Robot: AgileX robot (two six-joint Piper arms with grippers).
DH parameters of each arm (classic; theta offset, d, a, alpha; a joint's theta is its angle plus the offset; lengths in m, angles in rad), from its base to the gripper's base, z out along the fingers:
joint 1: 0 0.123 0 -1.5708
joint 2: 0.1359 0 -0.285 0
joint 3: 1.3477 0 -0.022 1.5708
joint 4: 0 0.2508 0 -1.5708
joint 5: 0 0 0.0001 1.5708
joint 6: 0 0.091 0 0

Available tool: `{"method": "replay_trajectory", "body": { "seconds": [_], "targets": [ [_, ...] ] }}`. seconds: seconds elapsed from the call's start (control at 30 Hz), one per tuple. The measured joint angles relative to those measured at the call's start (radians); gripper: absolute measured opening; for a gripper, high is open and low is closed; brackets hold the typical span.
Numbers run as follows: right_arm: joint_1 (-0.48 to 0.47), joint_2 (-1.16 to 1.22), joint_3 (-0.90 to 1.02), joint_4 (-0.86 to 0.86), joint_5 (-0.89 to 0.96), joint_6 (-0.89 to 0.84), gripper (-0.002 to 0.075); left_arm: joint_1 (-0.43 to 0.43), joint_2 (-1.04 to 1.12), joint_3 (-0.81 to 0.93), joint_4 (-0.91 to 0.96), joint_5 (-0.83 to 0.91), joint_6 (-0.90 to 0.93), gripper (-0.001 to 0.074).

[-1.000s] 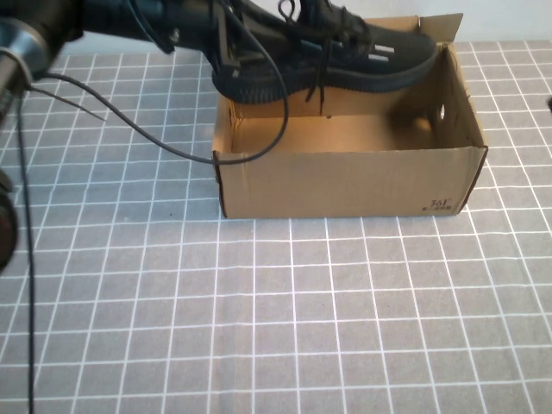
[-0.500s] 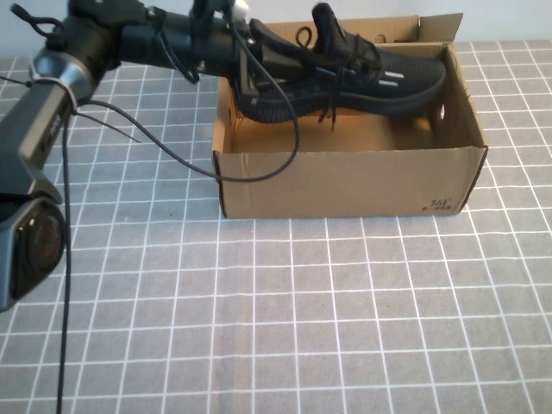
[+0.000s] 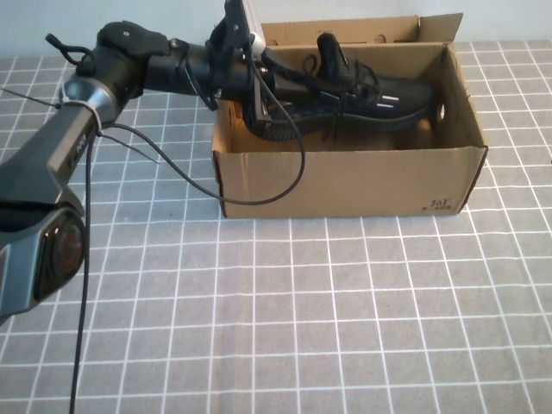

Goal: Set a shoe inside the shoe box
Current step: Place the shoe in the shoe box

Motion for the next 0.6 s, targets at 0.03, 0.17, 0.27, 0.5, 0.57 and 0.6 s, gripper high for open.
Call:
{"method": "replay_trajectory", "body": {
  "seconds": [0.03,0.17,0.27,0.5,0.57,0.6],
  "targets": [
    [0.0,0.0,0.0,0.003,0.0,0.0,-0.0016,0.0,0.003,0.0,0.0,-0.013,0.01,0.0163],
    [0.0,0.0,0.0,0.023,0.0,0.0,-0.0016,0.0,0.01,0.0,-0.011,-0.031,0.029,0.0163],
    [0.0,0.0,0.0,0.025,0.0,0.0,-0.0016,-0.002,0.018,0.0,-0.013,-0.043,0.035,0.0162],
    [0.0,0.0,0.0,0.041,0.0,0.0,-0.0016,-0.004,0.027,-0.001,-0.024,-0.072,0.038,0.0162],
    [0.0,0.0,0.0,0.047,0.0,0.0,-0.0016,-0.004,0.031,-0.001,-0.024,-0.074,0.038,0.0162],
    [0.0,0.0,0.0,0.047,0.0,0.0,-0.0016,-0.004,0.031,-0.001,-0.024,-0.074,0.036,0.0162]
  ]
}}
